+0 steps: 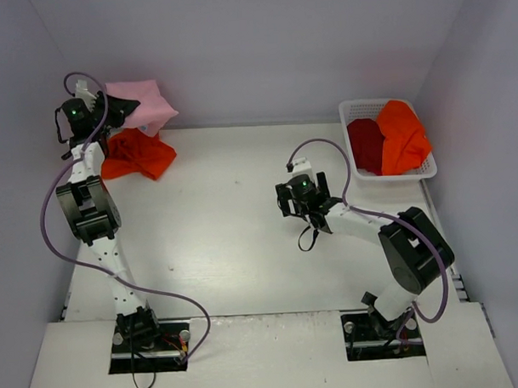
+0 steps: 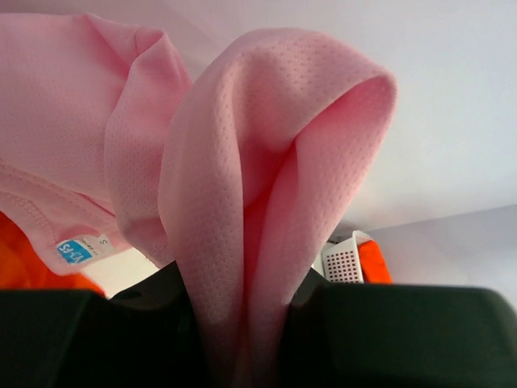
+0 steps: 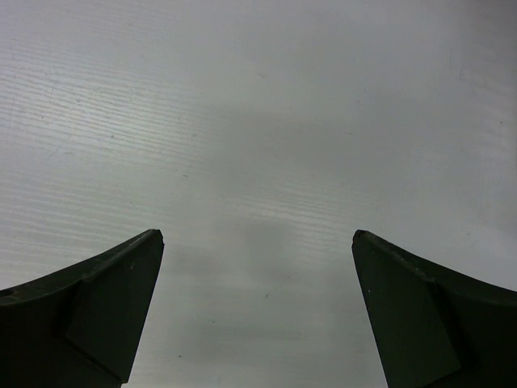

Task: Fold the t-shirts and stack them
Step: Neatly place the folded tshirt to the corner

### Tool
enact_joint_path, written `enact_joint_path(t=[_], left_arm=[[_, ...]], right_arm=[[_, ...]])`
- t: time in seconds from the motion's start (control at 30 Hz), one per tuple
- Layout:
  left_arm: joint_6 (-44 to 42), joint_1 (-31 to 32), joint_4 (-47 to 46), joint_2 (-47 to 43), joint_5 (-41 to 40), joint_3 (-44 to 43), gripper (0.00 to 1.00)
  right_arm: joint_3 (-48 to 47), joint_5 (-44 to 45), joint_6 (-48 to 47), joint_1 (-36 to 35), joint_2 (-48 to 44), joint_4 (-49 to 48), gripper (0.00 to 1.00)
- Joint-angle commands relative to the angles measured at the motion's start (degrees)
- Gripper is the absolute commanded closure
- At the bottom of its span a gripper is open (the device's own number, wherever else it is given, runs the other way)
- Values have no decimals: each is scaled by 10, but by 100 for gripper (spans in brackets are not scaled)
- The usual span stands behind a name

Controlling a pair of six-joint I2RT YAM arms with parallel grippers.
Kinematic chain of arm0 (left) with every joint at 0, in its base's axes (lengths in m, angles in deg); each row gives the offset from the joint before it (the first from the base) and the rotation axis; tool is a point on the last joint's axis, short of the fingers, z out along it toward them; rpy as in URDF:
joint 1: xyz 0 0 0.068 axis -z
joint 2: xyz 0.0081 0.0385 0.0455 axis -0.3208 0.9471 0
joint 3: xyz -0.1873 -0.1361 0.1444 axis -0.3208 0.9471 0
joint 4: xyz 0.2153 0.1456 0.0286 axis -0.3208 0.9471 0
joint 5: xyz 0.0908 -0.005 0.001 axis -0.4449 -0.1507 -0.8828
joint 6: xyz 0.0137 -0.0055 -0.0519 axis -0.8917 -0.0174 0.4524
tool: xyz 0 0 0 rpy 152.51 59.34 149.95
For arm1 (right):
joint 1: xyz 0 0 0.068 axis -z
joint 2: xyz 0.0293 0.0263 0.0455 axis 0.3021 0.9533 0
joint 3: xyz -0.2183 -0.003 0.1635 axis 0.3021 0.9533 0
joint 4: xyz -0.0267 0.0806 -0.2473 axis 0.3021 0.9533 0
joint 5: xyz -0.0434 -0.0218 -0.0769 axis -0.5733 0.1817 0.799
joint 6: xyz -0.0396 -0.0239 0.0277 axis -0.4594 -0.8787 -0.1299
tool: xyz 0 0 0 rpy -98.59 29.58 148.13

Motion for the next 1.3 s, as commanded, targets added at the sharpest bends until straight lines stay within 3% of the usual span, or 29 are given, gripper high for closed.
enact_joint_path(t=[0.0, 0.17, 0.47, 0.83, 1.13, 1.27], left_arm=[[7, 1, -30, -17, 20, -49, 100], [12, 1, -46, -10, 31, -40, 100], [40, 0, -141, -41, 32, 94, 100], [65, -2, -193, -97, 20, 220, 100], [75, -9, -210, -110, 18, 248, 100], [70, -21, -174, -118, -3, 250, 100]], right_arm=[[-20, 4, 8, -4, -5, -33, 0], [-15, 7, 8, -4, -9, -33, 0], [-10, 5, 8, -5, -15, -30, 0], [7, 9, 8, -6, -30, -25, 0], [22, 5, 13, -7, -56, -24, 0], [18, 6, 12, -7, -60, -16, 0]])
